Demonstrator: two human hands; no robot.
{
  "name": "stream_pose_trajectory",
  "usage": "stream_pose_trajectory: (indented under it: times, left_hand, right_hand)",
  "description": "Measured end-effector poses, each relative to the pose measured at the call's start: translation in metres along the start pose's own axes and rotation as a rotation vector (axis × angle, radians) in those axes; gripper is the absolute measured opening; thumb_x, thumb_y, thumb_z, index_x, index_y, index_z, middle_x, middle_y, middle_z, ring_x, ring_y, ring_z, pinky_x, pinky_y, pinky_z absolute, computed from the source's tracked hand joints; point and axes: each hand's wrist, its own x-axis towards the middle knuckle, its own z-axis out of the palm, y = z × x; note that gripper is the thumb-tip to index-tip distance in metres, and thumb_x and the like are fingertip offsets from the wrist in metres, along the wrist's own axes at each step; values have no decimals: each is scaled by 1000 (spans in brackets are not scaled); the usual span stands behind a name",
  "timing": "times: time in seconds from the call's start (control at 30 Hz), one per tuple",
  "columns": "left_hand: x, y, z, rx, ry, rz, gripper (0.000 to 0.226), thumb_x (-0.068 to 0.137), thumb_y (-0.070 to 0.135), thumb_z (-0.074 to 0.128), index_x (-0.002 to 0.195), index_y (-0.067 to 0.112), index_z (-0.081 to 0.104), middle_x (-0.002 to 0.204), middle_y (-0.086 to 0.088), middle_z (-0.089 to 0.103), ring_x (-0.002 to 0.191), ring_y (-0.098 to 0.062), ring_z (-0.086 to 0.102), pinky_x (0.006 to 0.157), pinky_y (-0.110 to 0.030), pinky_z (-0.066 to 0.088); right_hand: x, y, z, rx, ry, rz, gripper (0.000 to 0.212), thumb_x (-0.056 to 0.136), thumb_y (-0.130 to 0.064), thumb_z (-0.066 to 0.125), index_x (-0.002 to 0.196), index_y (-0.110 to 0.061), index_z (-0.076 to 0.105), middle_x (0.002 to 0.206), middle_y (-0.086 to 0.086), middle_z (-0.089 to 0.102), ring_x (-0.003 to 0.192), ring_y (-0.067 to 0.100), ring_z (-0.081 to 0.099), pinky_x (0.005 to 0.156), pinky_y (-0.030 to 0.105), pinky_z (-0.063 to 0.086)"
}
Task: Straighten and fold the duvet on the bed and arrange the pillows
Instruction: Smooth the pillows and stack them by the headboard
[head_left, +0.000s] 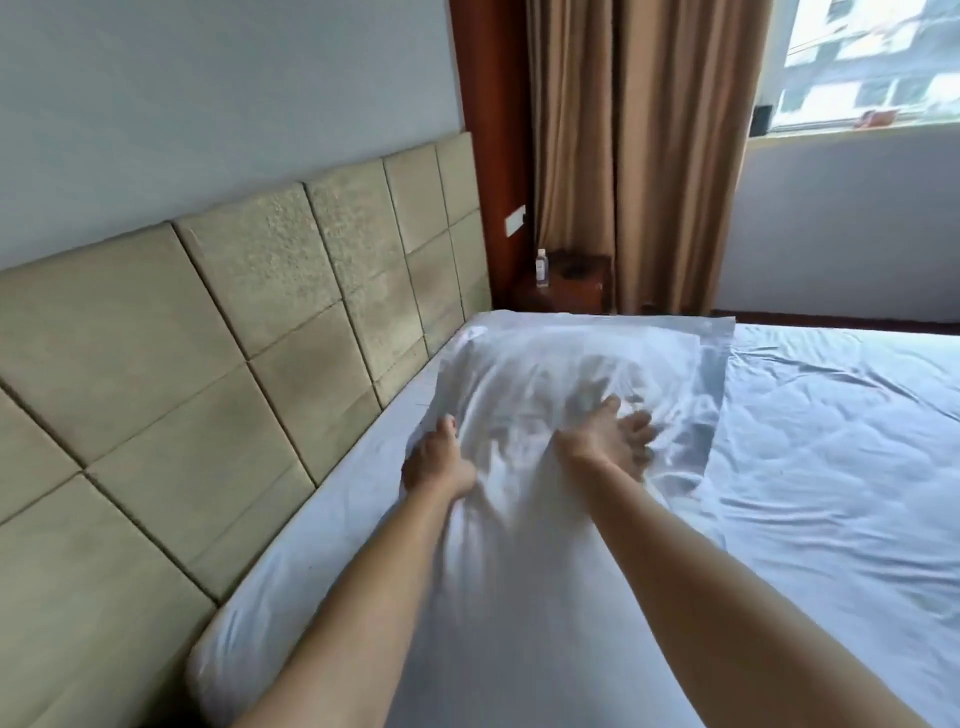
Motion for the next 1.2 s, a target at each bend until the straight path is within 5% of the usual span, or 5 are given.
stream_pose_trajectory:
  times: [0.23, 0.67, 0.83, 0.97, 1.2]
  left_hand:
    - [-31, -15, 63, 197, -104, 129, 55, 100, 36, 19, 152, 34, 0, 157, -3, 9, 143, -25, 12, 115, -45, 15]
    - [-70, -91, 70, 186, -158, 422, 52, 99, 49, 7, 144, 46, -19, 156, 7, -26, 146, -16, -18, 116, -51, -7]
    - [-63, -88, 77, 358, -260, 575, 54, 98, 47, 10, 150, 39, -5, 160, 7, -13, 147, -16, -9, 114, -57, -3]
    - [-39, -55, 53, 282, -160, 612, 50, 101, 39, 22, 149, 26, 23, 159, 3, 17, 146, -15, 11, 116, -54, 6]
    - [-40, -54, 69, 285, -201, 554, 54, 101, 43, 9, 148, 37, -17, 157, 7, -23, 146, -14, -17, 116, -51, -9]
  right_hand:
    - [-12, 75, 28, -279, -74, -176, 72, 95, -57, 27, 153, -28, -3, 156, 8, -27, 144, 29, -22, 114, 46, -15]
    - [-87, 108, 61, -545, -73, -544, 82, 77, -65, -11, 151, -31, -10, 157, 0, -22, 143, 16, -25, 109, 37, -26]
    - [-80, 125, 52, -629, -275, -463, 74, 90, -67, 14, 153, -31, -1, 160, 1, -10, 147, 15, -9, 119, 38, -6]
    - [-58, 102, 37, -641, -174, -477, 69, 92, -64, 27, 152, -31, 13, 161, 1, 4, 148, 17, 5, 119, 37, 7]
    - [-59, 109, 55, -578, -146, -481, 68, 95, -59, 16, 152, -30, -8, 158, -1, -19, 145, 13, -20, 116, 37, -15]
